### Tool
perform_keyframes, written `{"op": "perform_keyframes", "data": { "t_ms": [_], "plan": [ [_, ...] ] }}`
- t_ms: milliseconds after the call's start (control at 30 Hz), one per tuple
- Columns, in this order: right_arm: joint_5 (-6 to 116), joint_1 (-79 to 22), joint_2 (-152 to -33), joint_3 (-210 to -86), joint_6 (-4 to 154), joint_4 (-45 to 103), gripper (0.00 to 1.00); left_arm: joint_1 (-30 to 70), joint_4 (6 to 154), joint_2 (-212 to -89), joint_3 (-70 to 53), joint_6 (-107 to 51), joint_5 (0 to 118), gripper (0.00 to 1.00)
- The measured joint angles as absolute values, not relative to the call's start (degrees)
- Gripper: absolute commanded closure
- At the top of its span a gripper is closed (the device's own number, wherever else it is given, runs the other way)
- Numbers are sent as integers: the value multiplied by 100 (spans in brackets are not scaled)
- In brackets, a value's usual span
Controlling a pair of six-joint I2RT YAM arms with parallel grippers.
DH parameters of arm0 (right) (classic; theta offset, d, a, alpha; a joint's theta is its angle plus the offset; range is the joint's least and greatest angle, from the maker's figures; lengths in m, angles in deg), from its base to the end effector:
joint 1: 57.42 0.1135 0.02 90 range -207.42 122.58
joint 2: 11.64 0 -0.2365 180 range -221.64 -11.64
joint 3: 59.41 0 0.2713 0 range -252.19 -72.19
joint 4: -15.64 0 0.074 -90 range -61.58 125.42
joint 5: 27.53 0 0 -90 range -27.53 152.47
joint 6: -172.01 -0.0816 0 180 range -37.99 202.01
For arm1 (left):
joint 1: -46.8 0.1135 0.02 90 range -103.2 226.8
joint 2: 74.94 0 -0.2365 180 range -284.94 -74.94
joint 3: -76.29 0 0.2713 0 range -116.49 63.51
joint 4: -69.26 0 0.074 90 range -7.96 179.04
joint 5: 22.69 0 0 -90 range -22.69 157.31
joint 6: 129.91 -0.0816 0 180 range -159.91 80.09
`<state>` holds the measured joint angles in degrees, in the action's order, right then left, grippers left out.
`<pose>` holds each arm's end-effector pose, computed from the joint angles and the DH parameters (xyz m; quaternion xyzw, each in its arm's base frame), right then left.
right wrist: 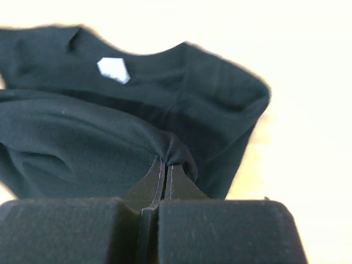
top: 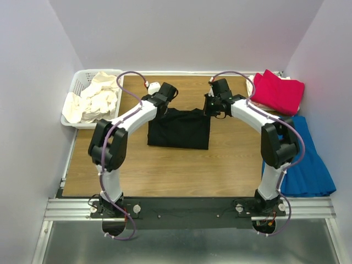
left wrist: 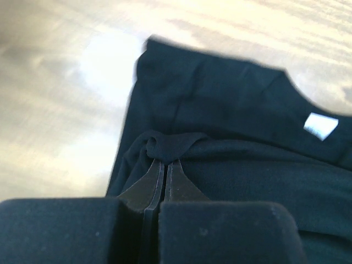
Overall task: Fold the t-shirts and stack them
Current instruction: Fold the long partially folded tshirt into a neat square
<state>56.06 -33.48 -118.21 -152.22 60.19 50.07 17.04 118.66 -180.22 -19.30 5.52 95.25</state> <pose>0.4116 0.1927 0.1601 -0.0372 0.9322 0.1866 0.3079 0.3878 -0.1777 0.1706 -0.1912 0.9178 0.0266 0.3469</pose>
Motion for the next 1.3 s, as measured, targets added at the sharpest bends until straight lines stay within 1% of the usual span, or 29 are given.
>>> {"op": "perform_keyframes", "data": {
  "t_ms": [100,133,200,233,267,300,333,367,400,533,733,1033,1167,1300],
  "plan": [
    [5774,-3422,-12183,-15467,6010,4965,99,1774,11801,-18680,-2507,296,9473,100],
    [5829,-3440,-12301,-15558,6008,4935,97,1798,11803,-18879,-2721,235,9462,95],
    [5903,-3475,-12524,-15749,6001,4922,85,1876,11774,-19355,-3239,93,9444,85],
    [5962,-3501,-12662,-15867,5992,4904,71,1907,11781,-19480,-3385,36,9436,67],
    [5991,-3505,-12730,-15932,5997,4902,65,1955,11785,-19646,-3556,-6,9423,62],
    [6054,-3512,-12835,-16041,5944,4891,62,2014,11783,-19803,-3746,-102,9414,58],
    [6100,-3529,-12896,-16098,5973,4880,56,2058,11770,-19884,-3833,-104,9412,48],
    [6150,-3538,-12933,-16149,5992,4871,53,2099,11770,-19937,-3910,-119,9414,33],
    [6222,-3545,-12983,-16223,5971,4874,52,2165,11781,-19980,-3975,-159,9418,29],
    [6406,-3582,-13007,-16431,5977,4863,51,2381,11779,-19978,-4163,-270,9477,28],
    [6522,-3608,-12887,-16559,5973,4817,51,2464,11667,-19703,-4096,-467,9506,29],
    [6312,-3584,-12227,-16081,5848,4784,51,2239,11302,-18662,-3129,-757,9184,29],
    [6157,-3473,-12142,-15882,5796,4782,52,2134,11138,-18476,-2649,-843,8905,30],
    [5971,-3245,-12172,-15762,5743,4799,52,2088,11049,-18485,-2434,-893,8658,31]
  ]
}}
